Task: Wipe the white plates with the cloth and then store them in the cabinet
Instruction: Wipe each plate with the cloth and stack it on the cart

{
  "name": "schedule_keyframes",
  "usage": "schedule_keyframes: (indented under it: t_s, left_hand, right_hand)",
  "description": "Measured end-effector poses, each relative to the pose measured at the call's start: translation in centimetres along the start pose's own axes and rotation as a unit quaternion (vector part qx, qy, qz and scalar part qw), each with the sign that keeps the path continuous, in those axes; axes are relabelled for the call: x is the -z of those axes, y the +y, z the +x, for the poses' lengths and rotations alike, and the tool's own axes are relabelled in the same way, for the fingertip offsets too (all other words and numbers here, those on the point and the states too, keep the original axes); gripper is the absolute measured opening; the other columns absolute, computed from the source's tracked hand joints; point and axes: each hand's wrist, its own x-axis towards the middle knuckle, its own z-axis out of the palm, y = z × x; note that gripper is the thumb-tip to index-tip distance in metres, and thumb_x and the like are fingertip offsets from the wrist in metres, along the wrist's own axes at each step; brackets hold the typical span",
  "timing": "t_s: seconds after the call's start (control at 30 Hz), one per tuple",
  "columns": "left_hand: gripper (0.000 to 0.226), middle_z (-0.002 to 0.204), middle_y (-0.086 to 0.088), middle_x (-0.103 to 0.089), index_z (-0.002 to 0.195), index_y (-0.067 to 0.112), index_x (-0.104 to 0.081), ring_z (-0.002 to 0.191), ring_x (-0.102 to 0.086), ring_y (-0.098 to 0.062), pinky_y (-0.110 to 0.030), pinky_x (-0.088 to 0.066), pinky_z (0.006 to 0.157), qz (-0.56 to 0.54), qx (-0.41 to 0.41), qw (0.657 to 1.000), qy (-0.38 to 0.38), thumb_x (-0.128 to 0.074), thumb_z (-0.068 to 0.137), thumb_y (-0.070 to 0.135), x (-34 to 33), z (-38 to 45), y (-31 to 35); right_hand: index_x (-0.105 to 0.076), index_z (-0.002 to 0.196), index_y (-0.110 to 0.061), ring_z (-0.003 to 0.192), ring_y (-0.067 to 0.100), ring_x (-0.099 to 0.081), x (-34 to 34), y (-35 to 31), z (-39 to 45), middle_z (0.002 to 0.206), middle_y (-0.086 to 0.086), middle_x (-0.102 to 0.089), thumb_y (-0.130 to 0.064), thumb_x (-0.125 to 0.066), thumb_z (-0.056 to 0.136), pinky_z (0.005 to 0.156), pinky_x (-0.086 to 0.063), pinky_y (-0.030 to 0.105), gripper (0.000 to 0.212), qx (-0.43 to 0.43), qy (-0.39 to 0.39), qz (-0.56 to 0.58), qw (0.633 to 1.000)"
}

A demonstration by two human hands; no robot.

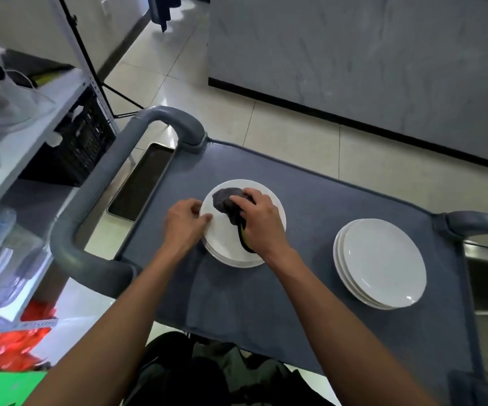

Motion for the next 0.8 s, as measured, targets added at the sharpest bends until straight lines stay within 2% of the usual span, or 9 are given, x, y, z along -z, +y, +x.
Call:
schedule_keyframes:
  t_s: [0.1,0.17,0.23,0.33,0.5,0.8]
  left_hand:
    - [0.024,0.096,-0.002,-0.071,0.100,0.016,-0.072,0.088,-0.065,-0.024,-0.037,-0.053,0.080,0.014,-0.005,1.000,0.003,-0.075,0.080,0.029,-0.4,0.3,0.1]
    - [0.021,0.097,-0.002,-0.066,0.098,0.016,-0.068,0.088,-0.062,-0.024,-0.037,-0.050,0.077,0.030,-0.013,0.999,0.006,-0.074,0.082,0.028,-0.6,0.5,0.1]
    - [0.018,0.096,-0.002,-0.062,0.095,0.016,-0.064,0.087,-0.059,-0.026,-0.038,-0.048,0.074,0.055,-0.028,0.998,0.011,-0.073,0.084,0.028,-0.8,0.6,-0.1]
    - [0.017,0.094,0.000,-0.059,0.092,0.018,-0.062,0.082,-0.057,-0.026,-0.034,-0.041,0.068,0.087,-0.056,0.994,0.026,-0.074,0.084,0.027,-1.0,0.7,-0.5]
    - [0.017,0.097,-0.003,-0.060,0.093,0.016,-0.063,0.083,-0.059,-0.028,-0.040,-0.050,0.071,0.108,-0.066,0.991,0.031,-0.074,0.085,0.026,-1.1,0.9,-0.4]
    - [0.016,0.099,-0.004,-0.060,0.095,0.014,-0.065,0.083,-0.060,-0.030,-0.045,-0.054,0.074,0.089,-0.060,0.993,0.045,-0.073,0.087,0.025,-1.3,0.6,-0.2]
  right_hand:
    - [-0.066,0.124,-0.011,0.109,0.039,-0.057,-0.8,0.2,-0.4,0.129,0.014,-0.059,-0.002,-0.059,0.085,0.090,-0.046,0.049,0.040,0.007,-0.034,-0.041,0.999]
    - [-0.062,0.130,-0.011,0.119,0.037,-0.054,-0.8,0.4,-0.6,0.135,0.015,-0.056,-0.006,-0.062,0.086,0.099,-0.041,0.049,0.045,0.013,-0.052,-0.054,0.997]
    - [-0.053,0.141,-0.014,0.133,0.034,-0.043,-0.7,0.8,-0.8,0.148,0.014,-0.045,-0.012,-0.064,0.088,0.111,-0.031,0.048,0.055,0.022,-0.074,-0.072,0.994]
    - [-0.039,0.151,-0.021,0.146,0.028,-0.026,-0.7,1.2,-1.4,0.159,0.010,-0.029,-0.017,-0.062,0.091,0.118,-0.019,0.047,0.065,0.023,-0.095,-0.089,0.991]
    - [-0.033,0.153,-0.022,0.150,0.027,-0.018,-1.5,1.2,-1.7,0.163,0.009,-0.020,-0.016,-0.059,0.094,0.120,-0.018,0.048,0.065,0.008,-0.103,-0.075,0.992]
    - [-0.042,0.149,-0.016,0.148,0.031,-0.023,-2.5,0.8,-2.2,0.159,0.014,-0.028,-0.006,-0.060,0.092,0.120,-0.019,0.051,0.061,-0.007,-0.049,-0.024,0.998]
